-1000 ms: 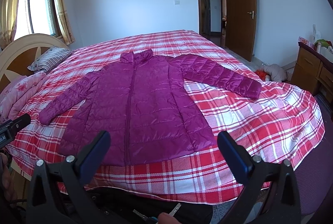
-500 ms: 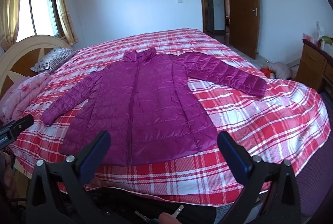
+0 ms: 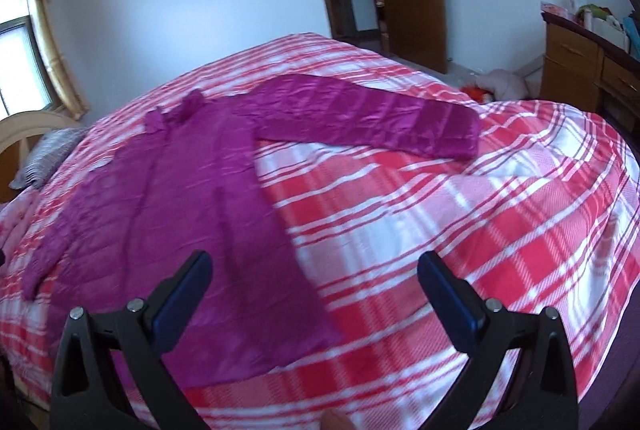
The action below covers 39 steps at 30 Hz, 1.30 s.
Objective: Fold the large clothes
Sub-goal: 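Grasp the sleeve cuff nearest the right tool with the right tool, then fold the held sleeve across the jacket body with the right tool, release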
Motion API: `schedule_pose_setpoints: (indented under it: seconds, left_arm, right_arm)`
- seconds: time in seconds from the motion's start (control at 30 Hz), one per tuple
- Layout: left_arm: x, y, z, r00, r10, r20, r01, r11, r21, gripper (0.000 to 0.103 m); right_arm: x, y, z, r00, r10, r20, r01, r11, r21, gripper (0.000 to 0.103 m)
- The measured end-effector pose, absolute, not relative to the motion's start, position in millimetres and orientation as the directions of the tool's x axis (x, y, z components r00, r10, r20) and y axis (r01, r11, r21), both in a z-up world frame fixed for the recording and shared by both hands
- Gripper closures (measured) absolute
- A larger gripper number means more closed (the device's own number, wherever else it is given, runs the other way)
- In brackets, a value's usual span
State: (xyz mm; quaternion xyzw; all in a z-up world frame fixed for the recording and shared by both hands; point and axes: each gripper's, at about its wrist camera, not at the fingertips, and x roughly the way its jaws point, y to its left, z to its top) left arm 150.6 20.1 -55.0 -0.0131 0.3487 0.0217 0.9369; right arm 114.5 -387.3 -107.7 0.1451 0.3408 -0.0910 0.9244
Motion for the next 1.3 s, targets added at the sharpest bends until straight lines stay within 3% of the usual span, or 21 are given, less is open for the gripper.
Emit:
schedule_pose_setpoints:
  seconds: [0.07,0.13,0.37,0.6,0.77,0.83,0.9,0.97,1.3]
  left_arm:
    - [174,16,-65,0.756,0.053,-0.653,-0.058,0.998,0.015,0.001]
    - [194,12,-74,0.75,0.075,-0.657,-0.067,0.997,0.038,0.001]
    - [251,7,-95,0.725,0.104,-0.681,-0.104,0.994,0.041,0.001]
    - [273,4,-105,0.709,0.102,-0.698,-0.119,0.993,0.024,0.001]
    - [278,-1,-108,0.698,0.082,-0.711,-0.11,0.994,0.007,0.001]
    - [276,-2,-108,0.699,0.067,-0.712,-0.103,0.995,-0.008,0.001]
    - [272,-3,-105,0.704,0.058,-0.708,-0.096,0.995,-0.014,0.001]
    - [269,-1,-101,0.711,0.054,-0.701,-0.092,0.996,-0.017,0.001]
    - [257,33,-74,0.761,0.079,-0.644,-0.143,0.989,-0.048,0.001]
  right_arm:
    - [133,-415,-112,0.733,-0.1,-0.673,0.314,0.927,0.205,0.002]
    - [153,-447,-114,0.707,-0.139,-0.693,0.374,0.906,0.2,0.015]
    - [203,-525,-113,0.651,-0.184,-0.736,0.506,0.828,0.24,0.024]
    - [241,-566,-131,0.564,-0.214,-0.798,0.573,0.797,0.191,0.035]
    - [259,-556,-134,0.544,-0.229,-0.807,0.512,0.853,0.103,0.062]
    - [258,-551,-136,0.554,-0.209,-0.806,0.481,0.87,0.105,0.082]
    - [253,-550,-130,0.58,-0.194,-0.791,0.464,0.877,0.125,0.088]
    - [247,-549,-120,0.614,-0.181,-0.769,0.452,0.878,0.154,0.091]
    - [248,-500,-7,0.764,-0.304,-0.569,0.388,0.921,0.029,0.091]
